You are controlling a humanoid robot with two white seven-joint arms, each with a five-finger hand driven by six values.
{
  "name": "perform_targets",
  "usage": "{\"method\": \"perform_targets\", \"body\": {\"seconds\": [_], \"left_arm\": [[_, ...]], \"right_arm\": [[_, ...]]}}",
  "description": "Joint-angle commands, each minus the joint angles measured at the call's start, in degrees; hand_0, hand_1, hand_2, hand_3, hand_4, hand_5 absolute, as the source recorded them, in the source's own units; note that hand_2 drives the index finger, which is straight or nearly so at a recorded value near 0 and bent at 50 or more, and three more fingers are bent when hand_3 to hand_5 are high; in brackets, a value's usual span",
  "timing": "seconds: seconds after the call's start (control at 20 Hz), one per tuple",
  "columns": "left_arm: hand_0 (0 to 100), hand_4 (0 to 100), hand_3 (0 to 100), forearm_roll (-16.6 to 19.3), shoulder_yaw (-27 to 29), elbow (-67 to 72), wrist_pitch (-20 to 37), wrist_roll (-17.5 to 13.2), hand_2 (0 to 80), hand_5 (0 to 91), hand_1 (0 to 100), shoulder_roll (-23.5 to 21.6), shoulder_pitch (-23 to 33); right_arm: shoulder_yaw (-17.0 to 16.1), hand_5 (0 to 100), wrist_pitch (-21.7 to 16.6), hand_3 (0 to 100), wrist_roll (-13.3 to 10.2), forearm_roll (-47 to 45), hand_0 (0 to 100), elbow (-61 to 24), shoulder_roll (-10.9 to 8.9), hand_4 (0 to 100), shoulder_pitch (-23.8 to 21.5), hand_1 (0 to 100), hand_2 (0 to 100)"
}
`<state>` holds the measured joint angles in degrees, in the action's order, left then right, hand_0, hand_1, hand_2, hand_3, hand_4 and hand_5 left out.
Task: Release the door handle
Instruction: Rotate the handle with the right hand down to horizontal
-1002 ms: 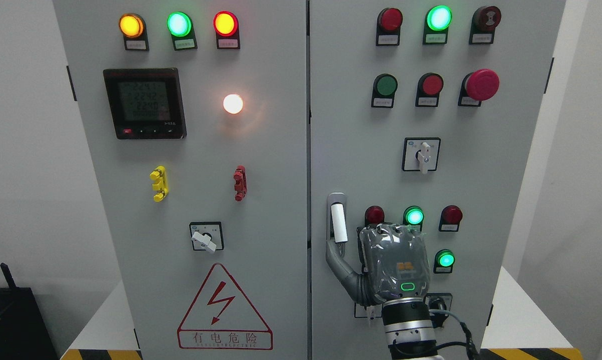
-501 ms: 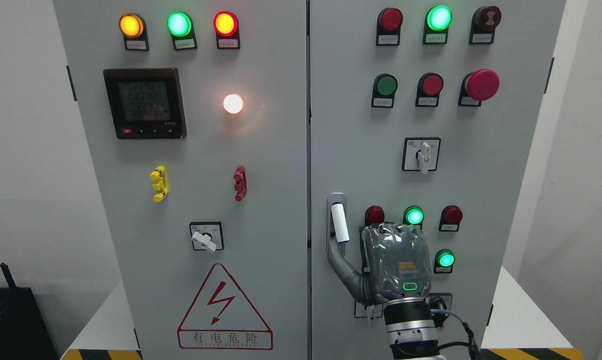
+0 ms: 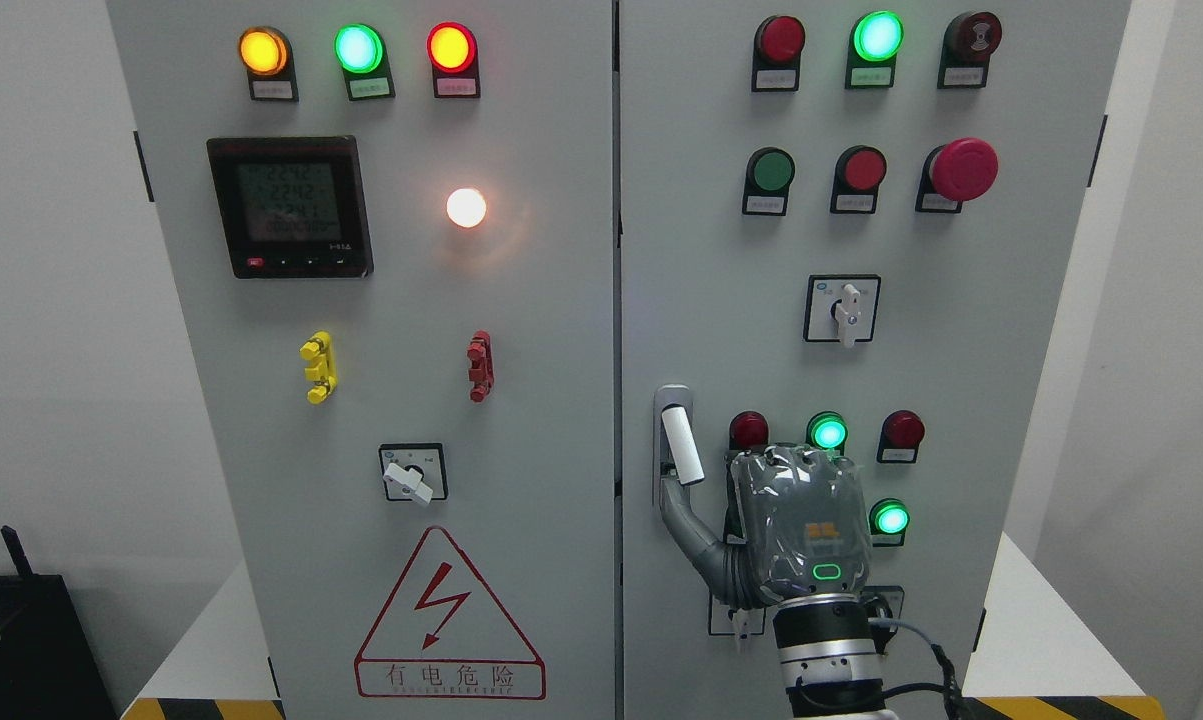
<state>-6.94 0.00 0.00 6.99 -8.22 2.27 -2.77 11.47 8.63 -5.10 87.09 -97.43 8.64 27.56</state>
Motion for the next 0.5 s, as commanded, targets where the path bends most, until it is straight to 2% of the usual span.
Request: {"method": "perform_targets", "body": {"seconds": [0.0,0.45], "left_arm": [[12,0,0,0.0,0.6,1.0,0.0,0.0,0.0,0.0,39,0.0,0.0],[12,0,0,0.0,0.6,1.0,0.0,0.0,0.0,0.0,39,0.0,0.0]], "right_arm": [[-0.6,96,0.0,100,0.0,0.0,41,0.0,-0.11,95,0.0,9,92],[-0.7,96,0.0,100,0.0,0.1,41,0.0,-0.11,95,0.0,10,91]]}}
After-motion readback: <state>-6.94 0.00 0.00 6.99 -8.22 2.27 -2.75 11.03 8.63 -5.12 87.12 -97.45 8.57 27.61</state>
